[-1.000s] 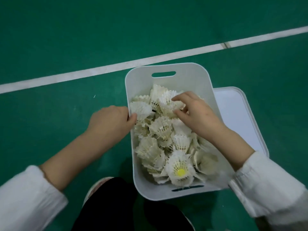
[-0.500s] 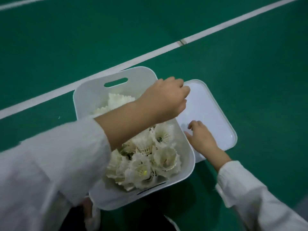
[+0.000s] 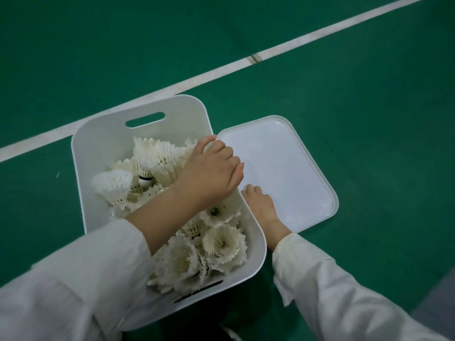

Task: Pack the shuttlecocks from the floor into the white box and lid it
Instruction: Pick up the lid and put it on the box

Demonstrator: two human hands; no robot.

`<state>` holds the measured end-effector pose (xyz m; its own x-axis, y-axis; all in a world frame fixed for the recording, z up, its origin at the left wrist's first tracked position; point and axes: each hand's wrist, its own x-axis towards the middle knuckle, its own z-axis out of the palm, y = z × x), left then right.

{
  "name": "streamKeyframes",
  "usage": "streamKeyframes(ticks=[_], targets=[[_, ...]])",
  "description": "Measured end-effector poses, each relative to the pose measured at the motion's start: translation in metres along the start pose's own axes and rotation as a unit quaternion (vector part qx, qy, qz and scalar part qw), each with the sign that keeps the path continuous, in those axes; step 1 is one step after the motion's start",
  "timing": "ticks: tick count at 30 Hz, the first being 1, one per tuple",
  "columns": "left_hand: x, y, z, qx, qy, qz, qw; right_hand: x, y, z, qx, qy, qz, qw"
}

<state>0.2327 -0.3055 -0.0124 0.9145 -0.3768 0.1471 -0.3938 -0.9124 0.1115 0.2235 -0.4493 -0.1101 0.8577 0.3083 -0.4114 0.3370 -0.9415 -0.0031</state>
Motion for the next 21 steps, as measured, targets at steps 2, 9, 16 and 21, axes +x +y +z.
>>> streamKeyframes(ticks=[2, 9, 16, 21], targets=[[0.002, 0.0, 0.001, -0.002, -0.001, 0.003, 1.0, -0.002, 0.007, -0.026, 0.012, 0.091, 0.017, 0.996], [0.016, 0.01, -0.022, -0.174, 0.001, -0.112, 0.978, -0.019, 0.027, -0.157, 0.157, 0.282, 0.095, 0.942], [0.028, -0.027, -0.08, -0.396, 0.022, -0.354, 0.847, -0.067, -0.011, -0.245, 0.411, 0.424, 0.007, 0.807], [-0.003, -0.059, -0.114, -0.443, 0.07, -0.451, 0.772, -0.091, -0.036, -0.268, 0.48, 0.447, -0.071, 0.751]])
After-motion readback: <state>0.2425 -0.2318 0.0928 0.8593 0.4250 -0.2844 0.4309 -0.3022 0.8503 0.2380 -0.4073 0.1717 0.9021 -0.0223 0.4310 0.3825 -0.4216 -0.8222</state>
